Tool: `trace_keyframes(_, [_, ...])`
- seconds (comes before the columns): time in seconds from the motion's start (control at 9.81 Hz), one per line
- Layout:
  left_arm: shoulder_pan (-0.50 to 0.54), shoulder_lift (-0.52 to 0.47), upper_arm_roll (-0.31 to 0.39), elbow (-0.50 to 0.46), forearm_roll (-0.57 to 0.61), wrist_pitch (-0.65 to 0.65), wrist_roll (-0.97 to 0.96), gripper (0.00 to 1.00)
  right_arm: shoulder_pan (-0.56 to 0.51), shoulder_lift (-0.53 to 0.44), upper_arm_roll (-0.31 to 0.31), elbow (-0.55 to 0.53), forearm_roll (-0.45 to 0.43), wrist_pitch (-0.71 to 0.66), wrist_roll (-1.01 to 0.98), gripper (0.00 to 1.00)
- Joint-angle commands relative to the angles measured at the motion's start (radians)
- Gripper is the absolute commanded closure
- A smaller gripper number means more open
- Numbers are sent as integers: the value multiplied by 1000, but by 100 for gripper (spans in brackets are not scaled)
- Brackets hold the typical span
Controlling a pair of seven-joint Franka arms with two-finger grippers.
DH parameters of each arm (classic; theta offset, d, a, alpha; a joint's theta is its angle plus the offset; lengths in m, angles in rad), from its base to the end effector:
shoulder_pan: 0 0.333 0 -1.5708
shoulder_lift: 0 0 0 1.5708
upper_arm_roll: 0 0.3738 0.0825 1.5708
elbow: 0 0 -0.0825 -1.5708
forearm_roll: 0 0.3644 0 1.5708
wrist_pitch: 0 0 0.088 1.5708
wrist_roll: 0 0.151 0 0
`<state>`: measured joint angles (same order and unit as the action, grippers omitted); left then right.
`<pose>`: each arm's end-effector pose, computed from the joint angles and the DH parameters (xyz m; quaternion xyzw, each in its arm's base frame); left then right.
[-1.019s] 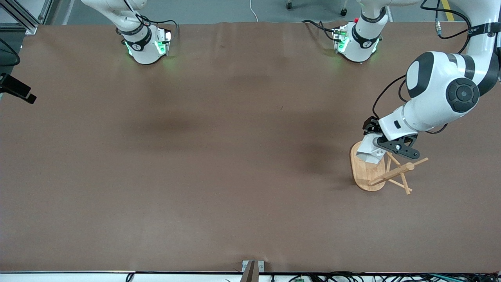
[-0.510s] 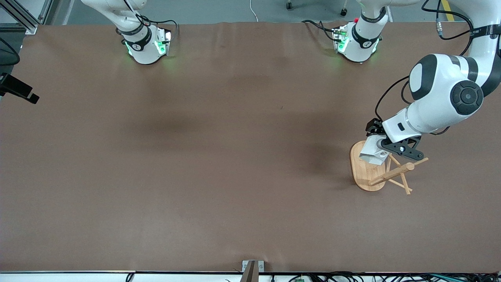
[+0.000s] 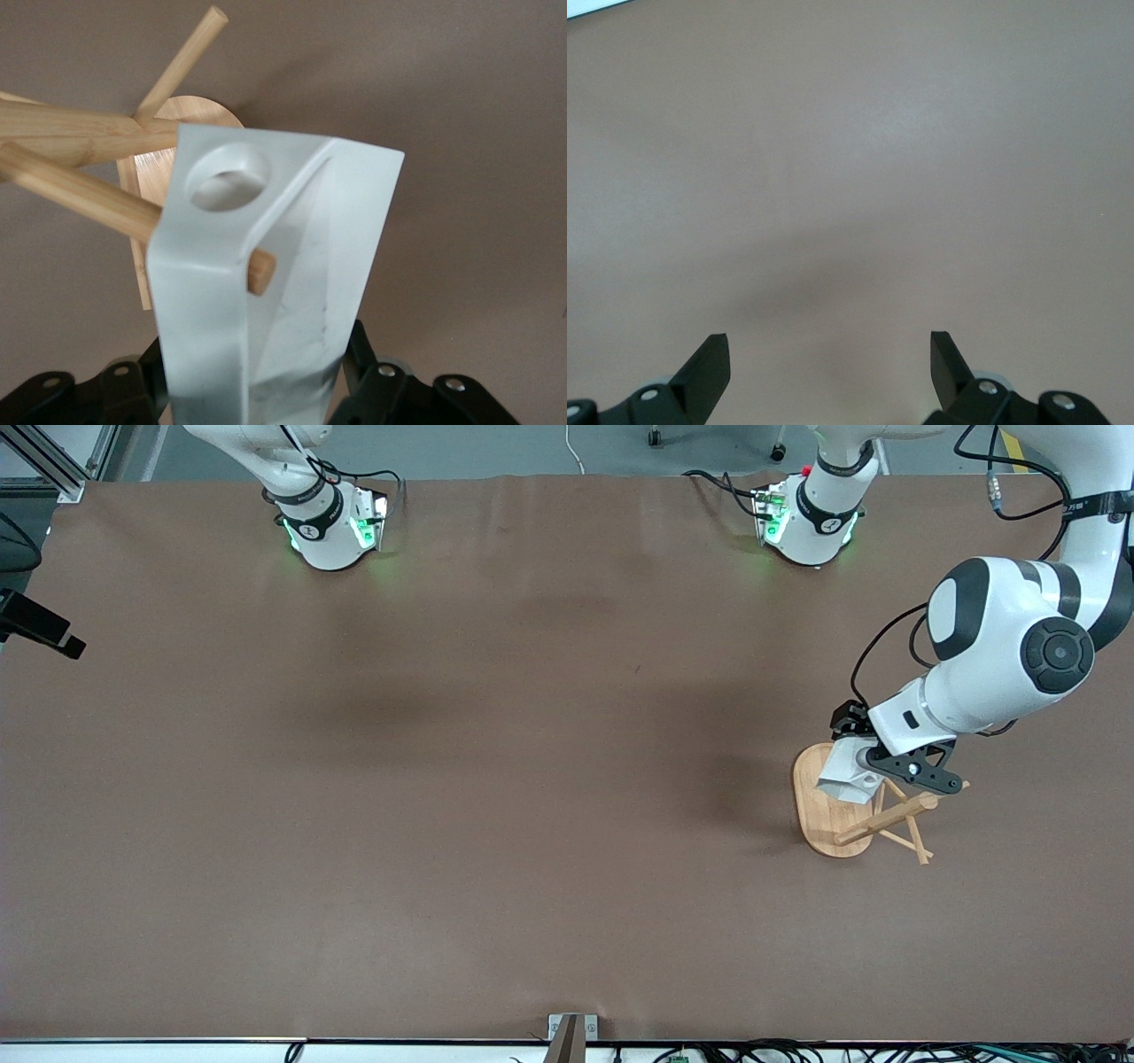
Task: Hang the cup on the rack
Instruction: 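Lower the cup handle hole onto a rack peg with the left gripper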
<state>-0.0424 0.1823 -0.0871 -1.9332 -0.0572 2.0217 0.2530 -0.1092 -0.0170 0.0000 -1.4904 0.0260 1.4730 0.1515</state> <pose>0.5715 -0.0780 0.4094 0.9827 -0.1760 -0.0445 0.0358 0.5161 -0.0524 0.6747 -0.9916 0.1287 0.0005 0.0129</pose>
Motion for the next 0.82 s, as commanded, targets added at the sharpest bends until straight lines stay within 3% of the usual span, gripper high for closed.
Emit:
trace_keyframes(0.0, [3,42,18,2,-12,25,20,95,-6,3,-2,13,12,-13,-13,0])
trace_keyframes(0.1, [3,49,20,7,-12,32,20,91,-6,3,-2,13,12,-13,-13,0])
trace_keyframes(0.2, [3,55,27,16,-12,34,20,65,-9,3,-2,13,12,-13,-15,0])
trace_keyframes(0.31, [1,56,29,19,-12,34,22,1,-10,3,-2,12,12,-13,-15,0])
trace_keyframes(0.71, [-2,28,29,72,-13,-6,-17,0,-12,3,-2,12,12,-13,-15,0])
